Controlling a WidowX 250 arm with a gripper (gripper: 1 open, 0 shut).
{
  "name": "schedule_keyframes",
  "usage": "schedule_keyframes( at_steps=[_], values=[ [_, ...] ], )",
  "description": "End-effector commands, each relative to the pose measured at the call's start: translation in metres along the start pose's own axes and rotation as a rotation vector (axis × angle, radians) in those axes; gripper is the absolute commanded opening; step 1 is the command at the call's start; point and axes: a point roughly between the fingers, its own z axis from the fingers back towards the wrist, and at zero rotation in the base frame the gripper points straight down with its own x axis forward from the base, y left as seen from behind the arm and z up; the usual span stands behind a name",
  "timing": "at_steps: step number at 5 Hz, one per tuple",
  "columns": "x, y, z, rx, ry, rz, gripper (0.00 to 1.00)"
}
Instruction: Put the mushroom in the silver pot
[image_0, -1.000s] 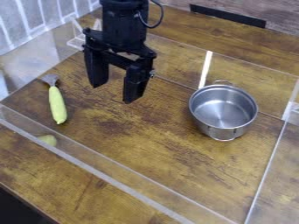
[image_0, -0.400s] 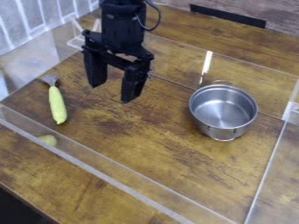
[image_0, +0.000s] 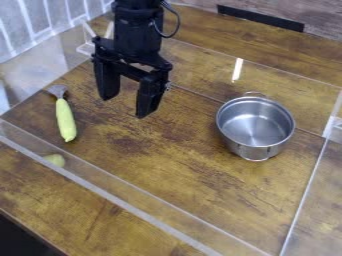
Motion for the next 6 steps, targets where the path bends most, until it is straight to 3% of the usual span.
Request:
schedule_keyframes(
  at_steps=[1,6],
  values=[
    [0.007,0.011,0.011,0.011,-0.047,0.027,1.0],
    [0.024,0.032,0.004,0.03,-0.065,0.064,1.0]
  ],
)
